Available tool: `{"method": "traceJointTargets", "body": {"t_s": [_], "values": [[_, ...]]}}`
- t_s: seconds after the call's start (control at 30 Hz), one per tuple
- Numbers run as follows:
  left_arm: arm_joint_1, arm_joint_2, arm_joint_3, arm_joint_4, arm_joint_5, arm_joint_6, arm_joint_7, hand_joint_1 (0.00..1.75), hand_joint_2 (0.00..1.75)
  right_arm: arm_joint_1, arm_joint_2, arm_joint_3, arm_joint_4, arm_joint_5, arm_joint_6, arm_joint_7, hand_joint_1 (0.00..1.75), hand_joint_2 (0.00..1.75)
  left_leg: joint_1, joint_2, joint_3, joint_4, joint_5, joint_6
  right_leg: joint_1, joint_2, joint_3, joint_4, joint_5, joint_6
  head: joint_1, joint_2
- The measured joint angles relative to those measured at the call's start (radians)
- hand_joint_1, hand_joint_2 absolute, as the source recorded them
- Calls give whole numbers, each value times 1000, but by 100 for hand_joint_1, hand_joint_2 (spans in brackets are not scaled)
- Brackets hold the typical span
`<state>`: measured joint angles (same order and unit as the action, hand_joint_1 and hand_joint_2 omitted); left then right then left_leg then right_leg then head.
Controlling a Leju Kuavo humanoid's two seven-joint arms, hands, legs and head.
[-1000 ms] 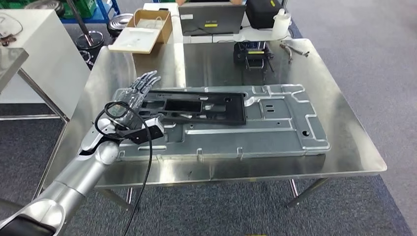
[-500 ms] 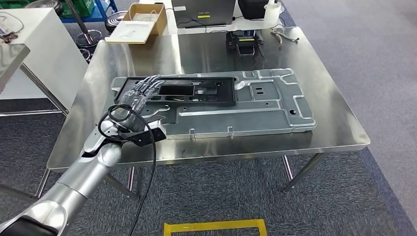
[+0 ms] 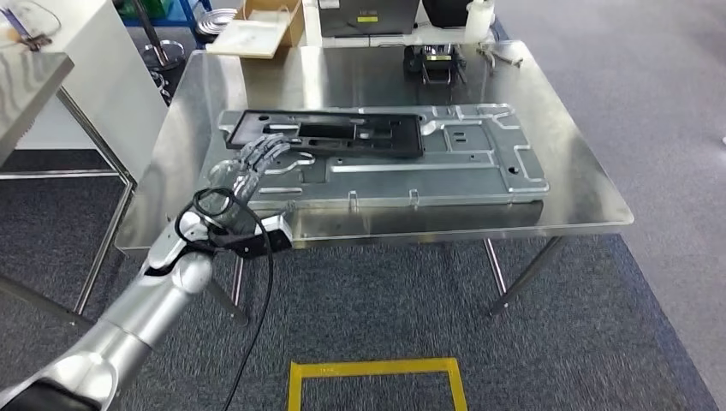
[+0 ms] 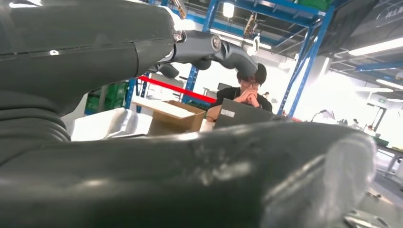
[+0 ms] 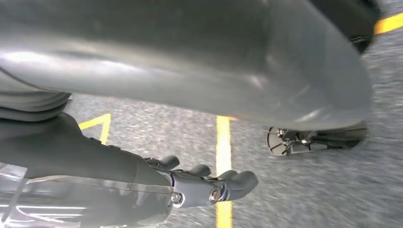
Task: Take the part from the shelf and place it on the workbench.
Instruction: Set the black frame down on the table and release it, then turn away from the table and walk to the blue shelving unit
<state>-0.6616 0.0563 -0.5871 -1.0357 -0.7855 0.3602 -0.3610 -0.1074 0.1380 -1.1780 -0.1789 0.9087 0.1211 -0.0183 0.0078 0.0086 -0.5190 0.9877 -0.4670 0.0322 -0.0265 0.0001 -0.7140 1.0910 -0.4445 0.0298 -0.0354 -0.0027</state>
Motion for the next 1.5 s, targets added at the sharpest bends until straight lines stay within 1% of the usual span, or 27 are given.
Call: {"method": "traceJointTargets", "body": {"t_s": [0.07,0.1,0.17,0.23,0.3,0.37,0.43,0.47,0.57,0.6,0.67,0.73,0.8,0.83,0.9,0.97,1.0,1.07,1.1,1.13,1.17,1.23,1.27,1.33,1.37,1.43,1.5], "values": [[4,-1,-3,0,-1,0,0,0,0,1,-1,0,0,0,-1,0,0,0,-5,1,-33,1,27,9,2,0,-27,124,-101,0,0,0],[7,-2,-5,0,-1,0,0,0,0,2,-1,0,0,0,-1,0,0,0,-7,1,-50,3,39,9,3,0,-32,179,-119,1,0,0],[13,-2,-9,-1,-2,0,0,0,0,2,-1,0,0,0,-1,0,0,0,-12,1,-86,10,62,7,4,0,-5,211,-87,0,0,0],[16,-2,-12,-4,-3,1,4,0,0,1,-4,0,0,0,-1,0,0,0,-15,1,-119,22,79,2,6,0,86,118,-50,-9,0,0],[16,-1,-13,-12,-7,2,10,0,0,1,-7,0,-1,0,-1,-1,0,0,-16,1,-140,35,93,-7,13,0,181,-14,-70,-20,0,0],[18,-1,-13,-19,-14,4,18,0,0,1,-9,0,-1,2,-1,-3,0,0,-16,2,-148,37,110,-17,20,0,209,-72,-87,-28,0,0],[25,2,-13,-24,-24,4,32,0,0,2,-9,0,0,4,0,-3,0,0,-13,0,-155,40,109,-29,16,-3,197,-76,-67,-38,0,0],[31,3,-13,-28,-29,4,39,0,0,2,-9,0,0,5,0,-3,0,0,-12,-2,-164,58,82,-35,13,-5,188,-79,-54,-46,0,0],[48,10,-13,-41,-37,4,54,0,0,5,-12,0,0,7,0,-3,0,0,-2,-5,-204,214,-64,-53,9,-10,144,-81,-15,-57,0,0],[54,12,-13,-44,-39,4,57,0,0,6,-12,0,0,7,0,-3,0,0,2,-4,-211,272,-88,-58,9,-10,127,-80,-2,-56,0,0],[65,15,-13,-49,-41,4,59,0,0,8,-12,0,0,7,0,-3,0,0,8,-4,-189,318,-64,-65,6,-10,90,-75,23,-50,0,0],[69,16,-13,-57,-41,4,61,0,0,8,-12,0,0,8,0,-3,0,0,12,-5,-104,236,-16,-68,2,-10,55,-66,45,-40,0,0],[70,17,-13,-69,-45,3,68,0,0,8,-12,0,-1,11,0,-2,0,0,10,-6,-1,93,-35,-62,2,-11,36,-60,63,-26,-1,0],[73,17,-13,-76,-47,2,73,0,0,9,-13,0,-1,14,-1,-1,0,0,7,-7,28,45,-53,-56,2,-11,34,-60,73,-19,0,0],[86,20,-12,-90,-51,1,83,0,0,12,-14,1,-1,19,-1,0,0,0,2,-7,34,15,-54,-39,2,-11,34,-71,94,-4,0,0],[101,21,-11,-102,-55,-2,93,0,0,15,-19,1,-1,22,-1,0,0,0,2,-3,19,10,-28,-19,-1,-9,22,-58,71,6,0,0],[107,22,-10,-106,-57,-3,98,0,0,17,-21,1,-1,23,-1,0,0,0,3,-1,6,7,-13,-9,-2,-8,9,-27,30,8,0,0],[117,24,-9,-111,-68,-6,107,0,0,19,-24,1,-1,25,-1,0,0,0,1,0,-26,7,14,4,-3,-6,-24,92,-81,9,0,0],[122,25,-8,-112,-75,-8,112,0,0,20,-25,1,-1,25,-1,0,0,0,-2,0,-44,8,27,5,-2,-5,-36,158,-115,10,0,0],[128,25,-7,-112,-83,-8,117,0,0,20,-26,1,-1,26,-1,0,0,0,-5,0,-63,9,41,5,-1,-5,-38,207,-122,11,0,0],[131,26,-7,-112,-89,-8,120,0,0,20,-28,1,-2,26,-1,0,0,0,-8,0,-81,11,54,5,0,-5,-26,226,-106,10,0,0],[134,28,-4,-112,-95,-8,124,0,0,19,-32,1,-2,26,-2,0,0,0,-12,0,-113,15,77,1,4,-4,52,164,-56,1,0,0],[133,29,-1,-113,-95,-8,124,0,0,18,-34,1,-3,26,-2,0,0,0,-14,0,-126,19,86,-2,9,-4,115,92,-54,-7,0,0],[131,31,6,-113,-98,-6,125,0,0,16,-38,1,-4,26,-2,0,0,0,-16,1,-142,25,104,-11,17,-3,215,-45,-85,-20,0,0],[130,32,9,-113,-101,-4,126,0,0,15,-39,1,-4,26,-2,0,0,0,-16,2,-146,25,113,-17,21,-2,237,-83,-98,-24,0,0],[131,35,12,-110,-107,-3,133,0,0,15,-38,1,-4,25,-2,-1,0,0,-14,2,-154,22,129,-27,21,-4,229,-100,-89,-31,0,0],[137,38,18,-101,-114,-3,144,0,0,15,-35,1,-3,24,-2,-1,0,0,-12,0,-172,47,90,-39,16,-8,208,-104,-63,-44,0,0]]}}
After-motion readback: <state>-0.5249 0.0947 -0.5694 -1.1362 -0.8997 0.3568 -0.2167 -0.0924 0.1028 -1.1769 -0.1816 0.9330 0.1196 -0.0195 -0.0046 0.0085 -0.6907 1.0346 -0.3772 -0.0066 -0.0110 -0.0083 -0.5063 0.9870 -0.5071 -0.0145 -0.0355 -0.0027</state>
